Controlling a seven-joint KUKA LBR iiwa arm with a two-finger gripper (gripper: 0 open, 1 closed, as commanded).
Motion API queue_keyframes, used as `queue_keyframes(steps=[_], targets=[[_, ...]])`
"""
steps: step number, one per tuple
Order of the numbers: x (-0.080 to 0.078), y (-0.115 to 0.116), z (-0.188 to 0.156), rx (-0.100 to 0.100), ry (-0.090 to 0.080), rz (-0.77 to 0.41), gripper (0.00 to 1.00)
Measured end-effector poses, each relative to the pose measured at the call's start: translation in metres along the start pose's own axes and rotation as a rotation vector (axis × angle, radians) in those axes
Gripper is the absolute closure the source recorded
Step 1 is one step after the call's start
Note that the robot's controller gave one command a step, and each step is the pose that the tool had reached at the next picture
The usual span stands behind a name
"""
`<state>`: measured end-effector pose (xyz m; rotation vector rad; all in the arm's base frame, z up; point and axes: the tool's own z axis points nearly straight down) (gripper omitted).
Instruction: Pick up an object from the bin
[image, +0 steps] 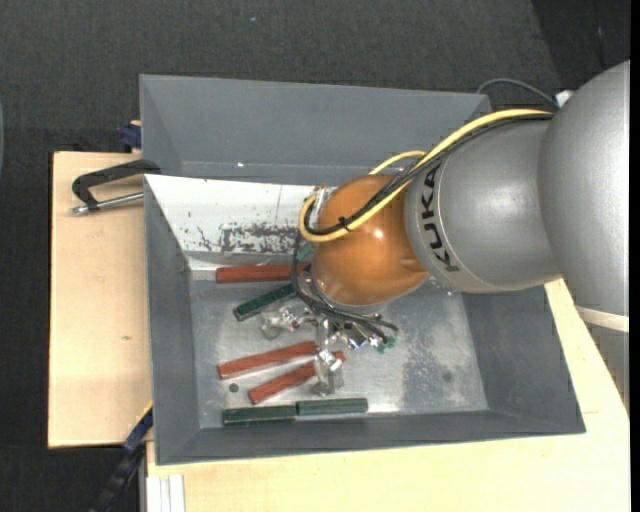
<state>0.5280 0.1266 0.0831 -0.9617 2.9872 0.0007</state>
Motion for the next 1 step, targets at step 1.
queue_keyframes(steps=[1], targets=[[0.0199, 0.0050, 0.0092, 0.003, -0.002, 0.053, 1.00]])
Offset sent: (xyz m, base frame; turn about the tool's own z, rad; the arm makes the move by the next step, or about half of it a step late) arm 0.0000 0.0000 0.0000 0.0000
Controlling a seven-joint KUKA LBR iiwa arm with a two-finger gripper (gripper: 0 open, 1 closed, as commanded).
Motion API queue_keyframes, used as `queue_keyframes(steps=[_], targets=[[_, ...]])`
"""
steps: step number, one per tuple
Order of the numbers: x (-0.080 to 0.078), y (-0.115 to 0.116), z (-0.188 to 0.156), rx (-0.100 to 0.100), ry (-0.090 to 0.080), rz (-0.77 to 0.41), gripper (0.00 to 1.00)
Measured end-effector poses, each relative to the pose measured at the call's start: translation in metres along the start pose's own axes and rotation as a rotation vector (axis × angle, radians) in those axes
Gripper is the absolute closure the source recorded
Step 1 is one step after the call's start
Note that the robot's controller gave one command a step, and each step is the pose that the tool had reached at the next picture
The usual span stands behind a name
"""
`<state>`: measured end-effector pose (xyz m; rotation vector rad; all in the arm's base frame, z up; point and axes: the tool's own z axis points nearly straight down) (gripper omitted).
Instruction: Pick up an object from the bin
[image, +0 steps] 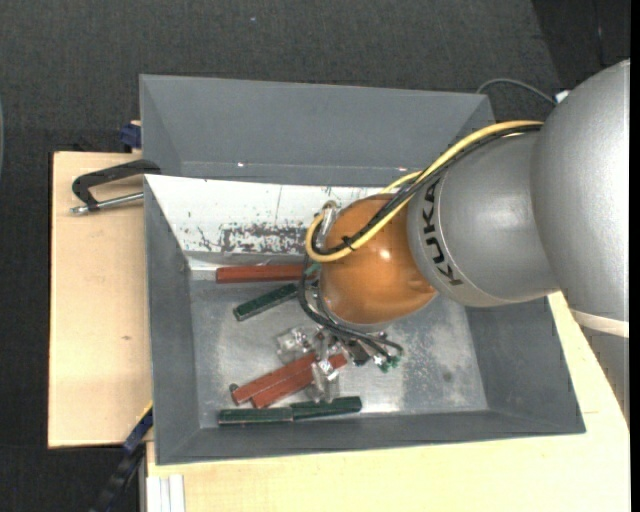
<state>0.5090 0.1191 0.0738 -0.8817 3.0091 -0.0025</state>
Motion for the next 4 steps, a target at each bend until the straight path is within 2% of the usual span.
queue_keyframes(steps=[4], targets=[[0.000, 0.001, -0.014, -0.003, -0.001, 0.001, 1.00]])
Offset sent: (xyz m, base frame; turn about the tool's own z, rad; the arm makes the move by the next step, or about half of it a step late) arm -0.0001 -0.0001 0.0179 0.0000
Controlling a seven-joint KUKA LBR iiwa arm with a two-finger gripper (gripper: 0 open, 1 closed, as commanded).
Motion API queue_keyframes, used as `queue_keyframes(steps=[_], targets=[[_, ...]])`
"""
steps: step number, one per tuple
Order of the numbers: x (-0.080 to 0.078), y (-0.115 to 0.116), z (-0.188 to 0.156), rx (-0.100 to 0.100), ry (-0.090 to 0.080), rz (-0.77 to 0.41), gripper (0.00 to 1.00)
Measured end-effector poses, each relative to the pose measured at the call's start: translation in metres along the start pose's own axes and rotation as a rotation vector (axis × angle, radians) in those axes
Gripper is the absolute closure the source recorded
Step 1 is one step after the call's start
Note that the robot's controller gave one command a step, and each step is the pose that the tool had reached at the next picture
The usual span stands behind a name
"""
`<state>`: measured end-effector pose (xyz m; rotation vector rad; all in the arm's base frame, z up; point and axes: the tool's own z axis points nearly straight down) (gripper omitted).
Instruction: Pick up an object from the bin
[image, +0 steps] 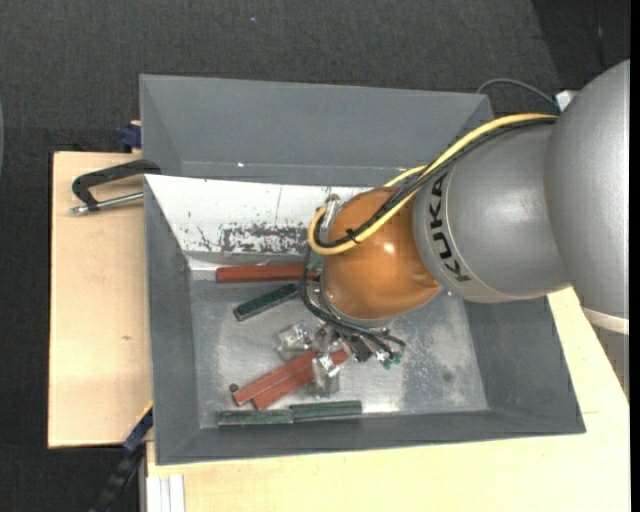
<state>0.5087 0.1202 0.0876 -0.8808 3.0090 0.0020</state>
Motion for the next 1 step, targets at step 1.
queue_keyframes(steps=[1], targets=[[-0.0011, 0.0000, -0.0085, 0.000, -0.002, 0.000, 1.00]])
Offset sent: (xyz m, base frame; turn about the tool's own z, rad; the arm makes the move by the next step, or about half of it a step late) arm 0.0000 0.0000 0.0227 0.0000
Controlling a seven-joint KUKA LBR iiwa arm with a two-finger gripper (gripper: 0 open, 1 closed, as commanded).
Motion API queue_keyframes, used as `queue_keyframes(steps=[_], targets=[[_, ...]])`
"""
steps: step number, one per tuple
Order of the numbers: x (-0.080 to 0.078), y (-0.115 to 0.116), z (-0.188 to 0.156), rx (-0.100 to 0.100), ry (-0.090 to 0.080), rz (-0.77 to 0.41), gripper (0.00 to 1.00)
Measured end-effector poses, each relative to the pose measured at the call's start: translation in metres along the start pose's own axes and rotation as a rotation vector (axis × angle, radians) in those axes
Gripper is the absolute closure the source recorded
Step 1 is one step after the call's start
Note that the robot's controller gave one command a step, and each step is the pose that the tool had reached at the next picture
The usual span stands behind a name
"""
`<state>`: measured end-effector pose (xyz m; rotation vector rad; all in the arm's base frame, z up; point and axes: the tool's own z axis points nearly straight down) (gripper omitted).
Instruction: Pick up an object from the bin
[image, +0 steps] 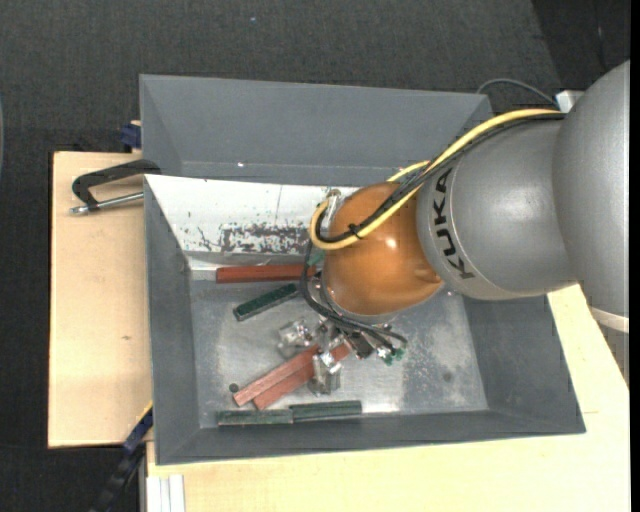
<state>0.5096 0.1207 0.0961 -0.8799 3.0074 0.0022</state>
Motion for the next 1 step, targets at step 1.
queue_keyframes(steps=[1], targets=[[-0.0006, 0.0001, -0.0045, 0.000, 0.000, 0.000, 1.00]])
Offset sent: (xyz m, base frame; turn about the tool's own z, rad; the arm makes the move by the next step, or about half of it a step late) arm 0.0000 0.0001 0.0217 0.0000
